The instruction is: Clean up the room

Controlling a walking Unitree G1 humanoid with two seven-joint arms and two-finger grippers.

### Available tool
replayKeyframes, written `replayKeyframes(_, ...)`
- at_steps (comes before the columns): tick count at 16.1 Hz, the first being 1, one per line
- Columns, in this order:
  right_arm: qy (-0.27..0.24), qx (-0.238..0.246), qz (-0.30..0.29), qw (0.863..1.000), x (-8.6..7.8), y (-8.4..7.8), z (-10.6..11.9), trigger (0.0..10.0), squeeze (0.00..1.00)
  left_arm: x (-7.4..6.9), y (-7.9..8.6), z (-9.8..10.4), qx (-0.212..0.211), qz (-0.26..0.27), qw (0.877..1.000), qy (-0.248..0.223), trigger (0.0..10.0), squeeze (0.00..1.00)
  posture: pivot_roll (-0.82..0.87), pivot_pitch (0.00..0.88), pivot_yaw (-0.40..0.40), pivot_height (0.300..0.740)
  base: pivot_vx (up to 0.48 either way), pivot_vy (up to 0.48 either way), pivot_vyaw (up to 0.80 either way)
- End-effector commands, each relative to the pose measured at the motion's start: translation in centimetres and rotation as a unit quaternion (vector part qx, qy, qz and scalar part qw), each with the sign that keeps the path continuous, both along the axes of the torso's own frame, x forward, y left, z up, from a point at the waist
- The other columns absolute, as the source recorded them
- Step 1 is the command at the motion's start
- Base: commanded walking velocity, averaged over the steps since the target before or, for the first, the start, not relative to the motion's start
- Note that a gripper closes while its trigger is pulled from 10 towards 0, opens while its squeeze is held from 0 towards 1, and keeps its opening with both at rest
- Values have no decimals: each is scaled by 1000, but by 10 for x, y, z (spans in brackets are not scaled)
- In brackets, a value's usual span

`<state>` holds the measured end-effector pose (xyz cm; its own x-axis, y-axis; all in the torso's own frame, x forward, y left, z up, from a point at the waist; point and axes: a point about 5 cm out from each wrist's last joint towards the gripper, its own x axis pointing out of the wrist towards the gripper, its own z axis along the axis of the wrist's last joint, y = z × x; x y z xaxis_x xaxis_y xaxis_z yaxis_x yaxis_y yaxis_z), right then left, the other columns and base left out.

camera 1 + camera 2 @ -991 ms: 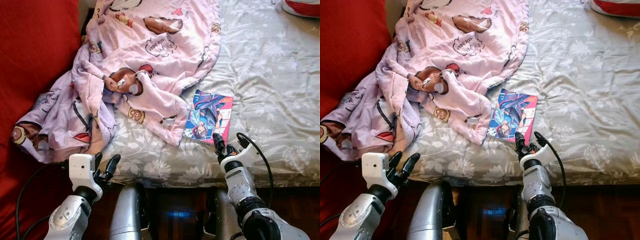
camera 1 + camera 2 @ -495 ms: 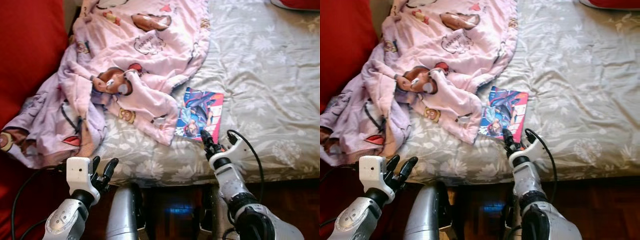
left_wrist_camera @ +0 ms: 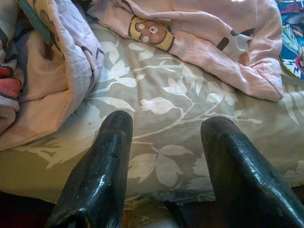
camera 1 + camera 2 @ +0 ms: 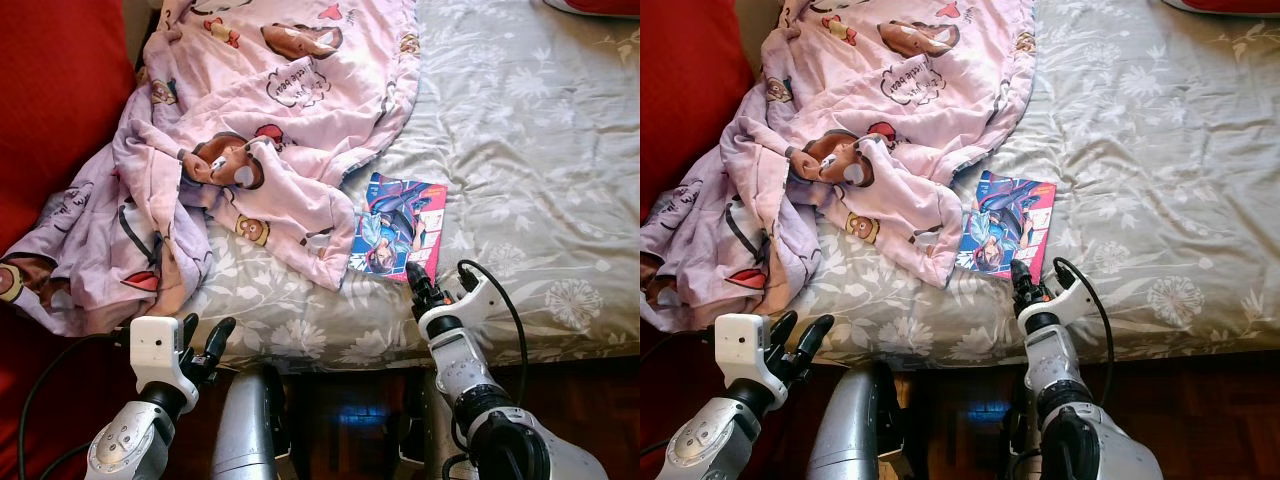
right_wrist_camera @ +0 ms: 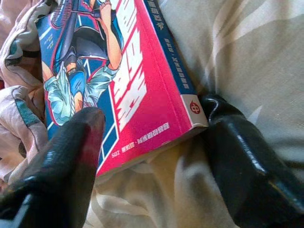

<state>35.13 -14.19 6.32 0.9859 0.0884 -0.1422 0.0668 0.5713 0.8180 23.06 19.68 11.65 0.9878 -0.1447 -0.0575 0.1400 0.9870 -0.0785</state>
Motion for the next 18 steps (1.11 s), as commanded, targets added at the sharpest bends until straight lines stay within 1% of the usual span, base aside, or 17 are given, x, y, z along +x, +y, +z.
replayKeyframes(1,50,14,12,999,-16,11,-24,0,0,-5,5,-8,0,8,1000,20,10000,0,232,378,102,587,0,0,0)
replayKeyframes(5,53,14,10,998,-18,10,-26,0,0,-7,5,-10,-1,9,1000,23,10000,0,232,376,102,587,0,0,0)
replayKeyframes(8,53,14,8,998,-18,10,-27,0,0,-5,5,-11,-1,10,1000,24,10000,0,233,371,102,587,0,0,0)
replayKeyframes(10,44,9,14,999,-17,11,-25,0,0,-3,4,-12,-3,9,1000,24,10000,0,230,362,100,587,0,0,0)
replayKeyframes(17,34,8,8,999,-12,7,-18,0,0,6,1,-17,-9,9,1000,21,10000,0,215,311,84,587,0,0,0)
replayKeyframes(18,23,-6,4,1000,-9,4,-13,0,0,11,0,-17,-11,10,1000,17,10000,0,206,295,80,587,0,0,0)
